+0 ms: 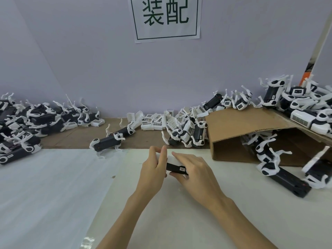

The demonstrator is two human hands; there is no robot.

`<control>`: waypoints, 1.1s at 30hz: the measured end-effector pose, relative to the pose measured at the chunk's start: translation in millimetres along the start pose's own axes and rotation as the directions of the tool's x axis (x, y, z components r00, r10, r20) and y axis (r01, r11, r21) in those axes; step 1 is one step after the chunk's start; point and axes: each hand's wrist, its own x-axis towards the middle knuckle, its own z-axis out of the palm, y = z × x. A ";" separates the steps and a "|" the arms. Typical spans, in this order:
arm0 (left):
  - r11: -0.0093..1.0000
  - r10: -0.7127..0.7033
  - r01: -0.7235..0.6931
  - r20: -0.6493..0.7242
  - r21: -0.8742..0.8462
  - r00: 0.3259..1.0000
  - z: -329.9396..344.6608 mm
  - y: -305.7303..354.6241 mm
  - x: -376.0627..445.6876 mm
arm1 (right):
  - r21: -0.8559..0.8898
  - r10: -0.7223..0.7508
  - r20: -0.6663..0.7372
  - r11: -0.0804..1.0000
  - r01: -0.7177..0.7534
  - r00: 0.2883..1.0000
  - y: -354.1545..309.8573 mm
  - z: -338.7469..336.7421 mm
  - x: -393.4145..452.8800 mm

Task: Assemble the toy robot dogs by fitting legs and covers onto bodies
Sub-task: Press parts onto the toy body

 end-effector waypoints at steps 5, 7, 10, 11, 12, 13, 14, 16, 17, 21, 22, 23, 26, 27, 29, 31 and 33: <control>0.997 0.063 -0.062 -0.014 0.035 0.998 0.3 -0.3 -2.0 | -0.004 -0.059 -0.066 0.998 0.059 0.996 -6.9 2.8 1.2; 0.996 0.076 -0.075 -0.011 0.044 0.997 1.7 0.1 -2.3 | -0.029 -0.055 -0.091 0.998 0.053 0.994 -6.6 0.8 2.8; 0.995 0.095 -0.095 -0.003 0.034 0.995 4.2 0.3 -3.3 | -0.034 -0.042 -0.076 0.999 0.040 0.996 -4.6 -2.9 3.0; 0.995 0.097 -0.097 -0.004 0.034 0.995 4.2 0.3 -3.1 | -0.024 -0.044 -0.067 0.999 0.042 0.997 -3.5 -3.1 2.6; 0.995 0.094 -0.093 -0.005 0.034 0.996 4.0 0.1 -2.9 | -0.006 -0.046 -0.048 0.999 0.045 0.998 -2.9 -2.7 2.2; 0.996 0.088 -0.088 -0.006 0.029 0.996 3.5 -0.1 -2.5 | 0.011 -0.055 -0.018 0.998 0.056 0.998 -2.8 -1.9 1.8; 0.996 0.082 -0.082 -0.005 0.025 0.997 3.1 -0.3 -2.1 | 0.021 -0.073 0.011 0.997 0.073 0.997 -2.9 -0.8 1.5; 0.997 0.074 -0.074 -0.008 0.024 0.997 1.8 -0.8 -1.3 | 0.030 -0.101 0.023 0.994 0.101 0.995 -3.9 0.7 0.8; 0.997 0.073 -0.073 -0.012 0.027 0.997 1.1 -0.7 -1.0 | 0.032 -0.103 0.000 0.994 0.103 0.995 -4.0 0.8 0.9; 0.995 0.085 -0.085 -0.018 0.044 0.996 1.1 0.5 -1.9 | -0.005 -0.092 -0.065 0.996 0.092 0.994 -2.1 1.2 1.3; 0.996 0.082 -0.081 -0.017 0.043 0.996 1.7 1.5 -2.7 | -0.014 -0.086 -0.065 0.996 0.085 0.994 -0.9 1.0 1.9; 0.997 0.075 -0.075 -0.019 0.037 0.997 2.0 2.0 -3.1 | -0.005 -0.076 -0.058 0.997 0.076 0.995 0.3 -0.2 2.4; 0.997 0.078 -0.078 -0.006 -0.010 0.997 -1.1 2.4 -2.5 | 0.391 0.031 0.090 0.918 -0.064 0.995 3.1 -11.1 5.6; 0.994 0.106 -0.106 0.023 -0.030 0.994 -3.7 2.6 -2.7 | 0.534 0.081 0.172 0.830 -0.162 0.982 5.2 -15.8 7.2; 0.972 0.236 -0.233 0.112 -0.043 0.965 -10.4 4.6 -4.7 | 0.626 0.172 0.322 0.699 -0.346 0.931 11.7 -24.8 9.5; 0.948 0.318 -0.313 0.187 -0.056 0.929 -15.6 7.7 -7.8 | 0.634 0.154 0.504 0.602 -0.485 0.850 18.8 -33.0 8.3; 0.946 0.324 -0.323 0.220 -0.043 0.920 -19.6 9.5 -8.0 | 0.648 0.092 0.597 0.530 -0.547 0.797 22.8 -37.8 5.4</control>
